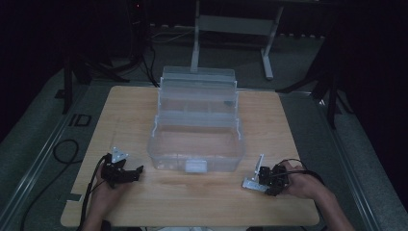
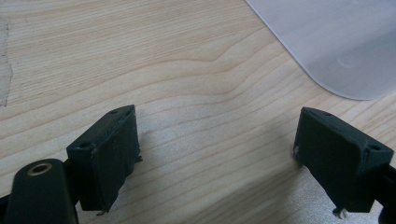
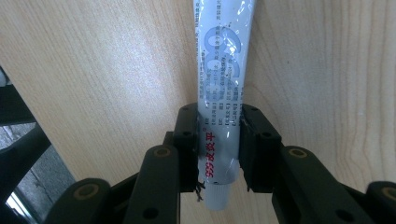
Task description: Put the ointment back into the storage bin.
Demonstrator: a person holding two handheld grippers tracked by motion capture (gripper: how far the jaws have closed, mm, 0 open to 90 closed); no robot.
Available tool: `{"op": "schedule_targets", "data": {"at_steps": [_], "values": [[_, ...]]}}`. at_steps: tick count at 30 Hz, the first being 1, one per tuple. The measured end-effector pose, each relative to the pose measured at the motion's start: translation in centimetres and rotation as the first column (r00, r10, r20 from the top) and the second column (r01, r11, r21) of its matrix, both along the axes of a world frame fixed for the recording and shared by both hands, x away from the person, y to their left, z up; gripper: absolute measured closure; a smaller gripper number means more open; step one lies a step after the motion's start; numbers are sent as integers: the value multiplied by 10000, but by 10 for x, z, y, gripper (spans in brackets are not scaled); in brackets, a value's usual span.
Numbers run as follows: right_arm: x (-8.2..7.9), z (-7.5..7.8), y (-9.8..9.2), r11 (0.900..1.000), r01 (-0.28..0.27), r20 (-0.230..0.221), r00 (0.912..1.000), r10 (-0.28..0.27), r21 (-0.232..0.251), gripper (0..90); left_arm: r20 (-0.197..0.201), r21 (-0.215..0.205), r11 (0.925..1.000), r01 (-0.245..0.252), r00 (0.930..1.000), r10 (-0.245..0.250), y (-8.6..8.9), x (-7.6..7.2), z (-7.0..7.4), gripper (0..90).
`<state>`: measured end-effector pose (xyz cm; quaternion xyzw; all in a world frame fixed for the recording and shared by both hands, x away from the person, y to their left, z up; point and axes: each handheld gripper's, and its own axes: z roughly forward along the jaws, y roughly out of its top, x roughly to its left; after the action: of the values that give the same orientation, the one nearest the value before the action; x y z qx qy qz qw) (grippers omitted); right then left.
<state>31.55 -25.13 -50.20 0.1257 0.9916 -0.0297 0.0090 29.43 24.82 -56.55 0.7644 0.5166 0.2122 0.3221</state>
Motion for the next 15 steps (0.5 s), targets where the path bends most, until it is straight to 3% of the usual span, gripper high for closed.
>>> {"op": "schedule_targets", "data": {"at_steps": [15], "values": [[0,14,1,9997,-122,48,9999,121,234,703,-1,1,10000,0,10000,0,0,0,0,146]]}}
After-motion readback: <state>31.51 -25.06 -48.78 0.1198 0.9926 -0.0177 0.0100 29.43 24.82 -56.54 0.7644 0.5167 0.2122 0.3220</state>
